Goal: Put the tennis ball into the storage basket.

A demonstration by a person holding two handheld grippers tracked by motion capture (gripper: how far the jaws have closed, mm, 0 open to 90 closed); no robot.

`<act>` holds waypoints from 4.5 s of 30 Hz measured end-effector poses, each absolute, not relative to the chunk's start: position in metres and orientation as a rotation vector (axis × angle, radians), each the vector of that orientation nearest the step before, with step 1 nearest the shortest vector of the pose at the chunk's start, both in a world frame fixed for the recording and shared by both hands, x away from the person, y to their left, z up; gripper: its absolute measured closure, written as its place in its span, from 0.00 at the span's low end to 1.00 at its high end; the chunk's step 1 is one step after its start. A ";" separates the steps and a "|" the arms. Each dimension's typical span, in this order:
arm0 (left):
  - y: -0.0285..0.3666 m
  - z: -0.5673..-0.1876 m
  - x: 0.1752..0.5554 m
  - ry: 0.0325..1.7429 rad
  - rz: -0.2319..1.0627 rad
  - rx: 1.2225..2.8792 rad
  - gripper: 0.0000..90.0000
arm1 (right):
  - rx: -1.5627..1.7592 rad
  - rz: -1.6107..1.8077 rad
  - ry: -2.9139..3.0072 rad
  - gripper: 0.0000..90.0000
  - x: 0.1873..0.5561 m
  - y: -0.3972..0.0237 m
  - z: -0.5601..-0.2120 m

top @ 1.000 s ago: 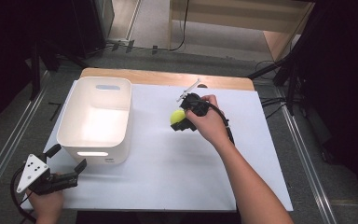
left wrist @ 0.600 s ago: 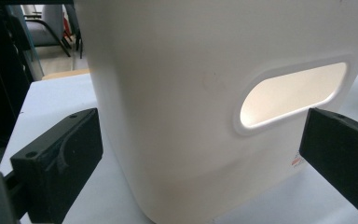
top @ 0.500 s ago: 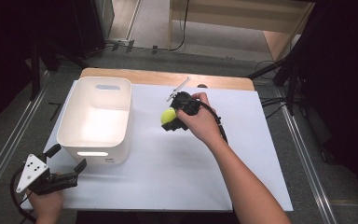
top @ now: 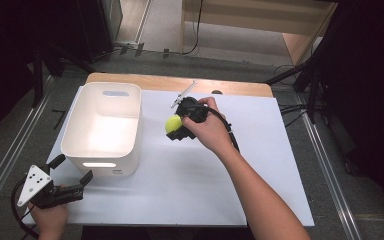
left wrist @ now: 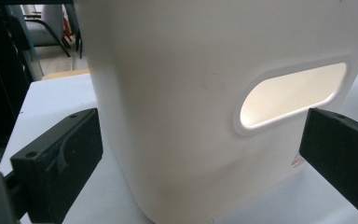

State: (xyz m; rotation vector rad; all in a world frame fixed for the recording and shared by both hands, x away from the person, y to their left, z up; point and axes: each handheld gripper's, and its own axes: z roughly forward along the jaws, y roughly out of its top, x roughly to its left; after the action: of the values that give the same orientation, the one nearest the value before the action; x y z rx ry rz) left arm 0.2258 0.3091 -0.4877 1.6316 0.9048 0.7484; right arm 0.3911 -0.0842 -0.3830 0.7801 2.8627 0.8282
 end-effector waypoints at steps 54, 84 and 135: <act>0.309 -0.488 0.226 0.911 0.748 1.629 0.00 | 0.639 0.891 2.877 0.26 0.391 -0.039 -0.350; 0.309 -0.488 0.227 0.913 0.745 1.627 0.00 | 0.567 0.936 2.879 0.26 0.390 -0.013 -0.335; 0.310 -0.487 0.227 0.917 0.738 1.622 0.00 | 0.401 0.880 2.966 0.26 0.376 0.051 -0.346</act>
State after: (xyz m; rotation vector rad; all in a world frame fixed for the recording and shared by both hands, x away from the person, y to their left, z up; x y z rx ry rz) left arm 0.2269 0.3098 -0.4874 1.6220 0.9170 0.7381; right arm 0.3755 0.0507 -0.3465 0.4011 2.9662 0.8798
